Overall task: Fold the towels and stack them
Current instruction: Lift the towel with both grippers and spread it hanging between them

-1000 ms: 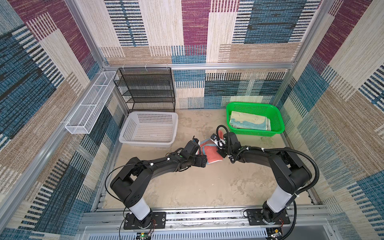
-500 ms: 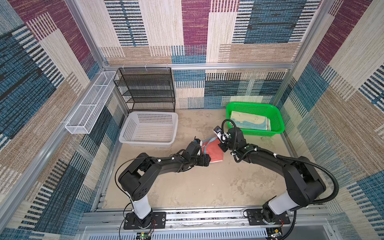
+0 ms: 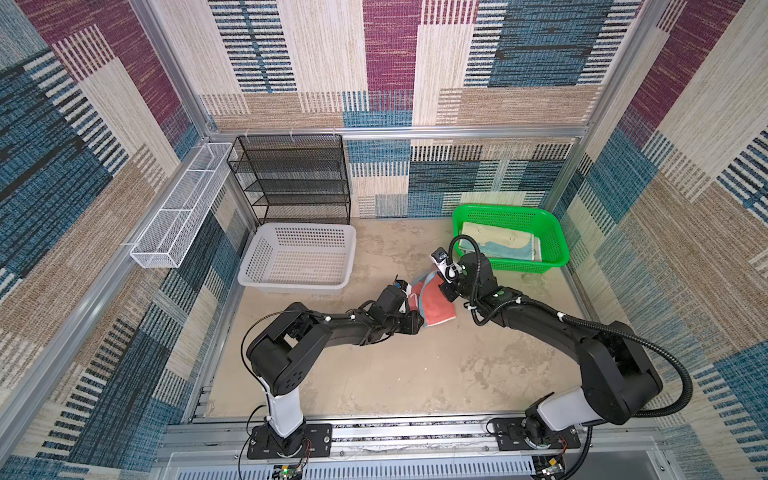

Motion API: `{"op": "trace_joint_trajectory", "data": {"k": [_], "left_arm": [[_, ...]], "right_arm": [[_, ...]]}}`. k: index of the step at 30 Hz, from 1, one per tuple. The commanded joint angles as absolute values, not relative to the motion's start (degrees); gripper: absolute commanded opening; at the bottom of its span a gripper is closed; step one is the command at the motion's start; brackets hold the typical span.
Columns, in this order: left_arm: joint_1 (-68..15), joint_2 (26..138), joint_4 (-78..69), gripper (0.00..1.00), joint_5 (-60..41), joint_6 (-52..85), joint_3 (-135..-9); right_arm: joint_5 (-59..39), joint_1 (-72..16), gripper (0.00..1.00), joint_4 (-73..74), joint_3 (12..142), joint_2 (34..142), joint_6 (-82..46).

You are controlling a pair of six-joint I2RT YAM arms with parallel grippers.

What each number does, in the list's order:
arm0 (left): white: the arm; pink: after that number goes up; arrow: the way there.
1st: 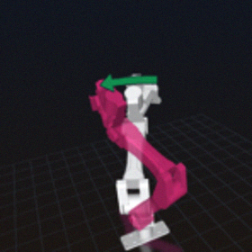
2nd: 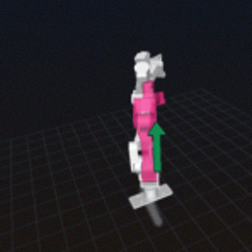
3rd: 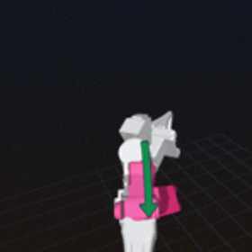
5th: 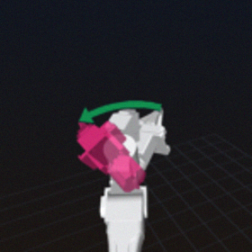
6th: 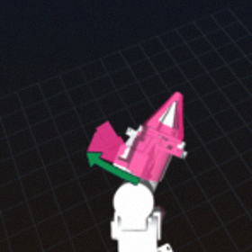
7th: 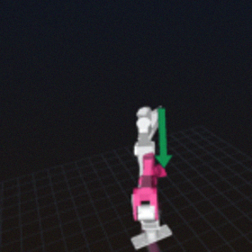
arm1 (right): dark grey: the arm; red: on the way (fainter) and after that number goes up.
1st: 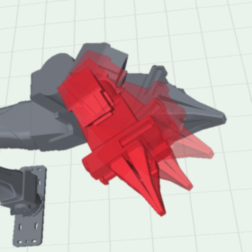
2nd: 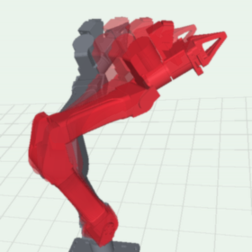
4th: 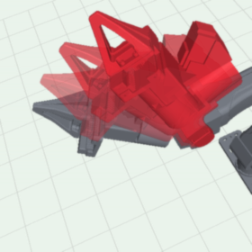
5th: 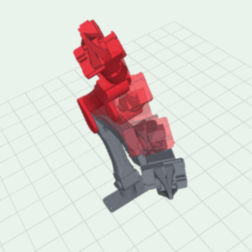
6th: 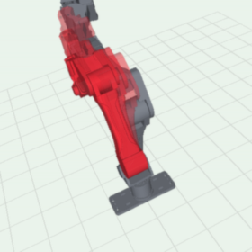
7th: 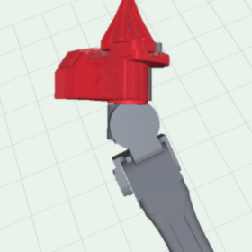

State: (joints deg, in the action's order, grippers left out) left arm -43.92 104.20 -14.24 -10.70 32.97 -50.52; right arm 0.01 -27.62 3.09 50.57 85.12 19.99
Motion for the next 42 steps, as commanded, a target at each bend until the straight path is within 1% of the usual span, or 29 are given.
{"op": "trace_joint_trajectory", "data": {"k": [1, 2, 5, 7, 13, 20, 23, 28, 31, 32, 33, 37, 40, 42], "left_arm": [[-44.5, 102.8, -13.4, 0.57, -10.7, 33.9, -50.2], [-44.7, 102.0, -13.5, 0.59, -9.9, 33.7, -49.8], [-45.3, 99.3, -13.8, 0.74, -7.5, 33.1, -48.6], [-45.7, 97.5, -14.1, 0.81, -6.1, 32.5, -47.7], [-46.9, 96.1, -15.6, 0.82, -2.5, 30.3, -47.5], [-47.6, 101.7, -17.6, 0.76, -3.9, 29.1, -52.4], [-47.7, 104.6, -17.6, 0.67, -4.4, 29.1, -54.1], [-48.0, 106.2, -17.6, 0.42, -5.4, 29.4, -54.4], [-48.1, 105.4, -17.3, 0.14, -4.5, 29.4, -53.7], [-48.1, 104.8, -17.0, 0.04, -3.8, 29.4, -53.5], [-48.0, 104.0, -16.3, 0.0, -3.0, 29.4, -53.3], [-48.0, 99.4, -9.5, 0.0, 3.1, 28.8, -53.9], [-47.9, 94.6, 4.6, 0.0, 9.7, 26.5, -59.7], [-47.8, 92.0, 16.1, 0.0, 15.0, 23.9, -66.9]], "right_arm": [[0.0, -27.6, 0.0, 3.5, 51.0, 84.4, 18.9], [0.0, -27.5, 0.0, 3.6, 51.1, 84.3, 18.9], [0.0, -27.6, 0.0, 3.5, 51.2, 84.3, 18.9], [-0.1, -27.6, 0.0, 3.5, 51.2, 84.3, 18.8], [-1.2, -27.6, 0.0, 3.8, 51.4, 83.7, 18.5], [-2.2, -27.5, 0.0, 3.6, 52.0, 82.9, 18.1], [-2.5, -27.5, 0.0, 3.8, 52.3, 82.7, 18.0], [-1.7, -27.2, 0.0, 3.6, 53.0, 82.8, 17.6], [-1.5, -26.9, 0.0, 3.9, 53.2, 82.5, 17.0], [-1.3, -26.7, 0.0, 3.9, 53.3, 82.5, 16.6], [-0.8, -26.6, 0.0, 3.9, 53.7, 82.5, 16.1], [1.4, -25.6, 0.0, 2.8, 55.0, 82.1, 13.4], [3.2, -24.5, 0.0, 1.9, 56.2, 80.8, 11.1], [4.5, -23.8, 0.0, 1.0, 57.5, 79.9, 9.7]]}}
